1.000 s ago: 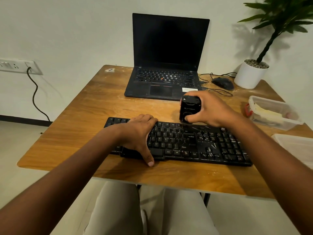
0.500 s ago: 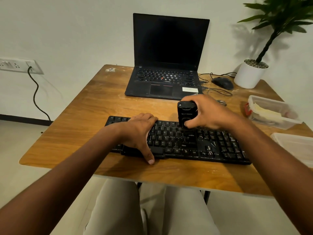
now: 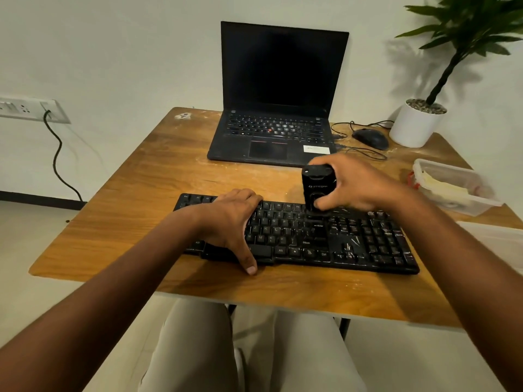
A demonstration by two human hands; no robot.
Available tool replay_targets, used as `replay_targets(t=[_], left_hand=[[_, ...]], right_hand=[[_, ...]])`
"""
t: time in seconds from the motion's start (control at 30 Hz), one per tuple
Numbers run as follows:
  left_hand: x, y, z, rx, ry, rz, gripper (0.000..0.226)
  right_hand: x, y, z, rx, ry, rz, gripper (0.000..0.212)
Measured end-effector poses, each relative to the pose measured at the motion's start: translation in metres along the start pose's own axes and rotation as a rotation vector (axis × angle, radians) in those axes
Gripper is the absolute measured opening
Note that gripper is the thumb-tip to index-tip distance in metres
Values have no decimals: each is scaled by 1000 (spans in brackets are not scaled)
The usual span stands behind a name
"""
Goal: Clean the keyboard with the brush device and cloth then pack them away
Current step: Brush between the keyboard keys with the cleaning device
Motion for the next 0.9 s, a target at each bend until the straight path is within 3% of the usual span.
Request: replay_targets(t=[0.17, 0.4, 0.6, 0.7, 0.9], left_hand=[[-1, 0, 0, -4, -16, 4, 152], [-1, -3, 1, 3, -14, 4, 152], [-3, -4, 3, -2, -26, 9, 149], [-4, -3, 3, 4, -20, 12, 149], [-1, -3, 1, 6, -17, 7, 151]], right_hand=[[37, 6, -29, -104, 241, 118, 44], [17, 1, -4, -17, -1, -45, 44], [25, 3, -32, -122, 183, 142, 45], [45, 0, -33, -169, 147, 143, 43], [23, -22, 3, -129, 34, 140, 48]])
Point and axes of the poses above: each hand's wrist, its own y-axis towards the middle knuckle, its own x-axis out of the palm, z = x × y, the point moved 6 cm from there along y, towards the middle knuckle, and after that the axes turned 4 degrees about z, right-handed, at the moved point
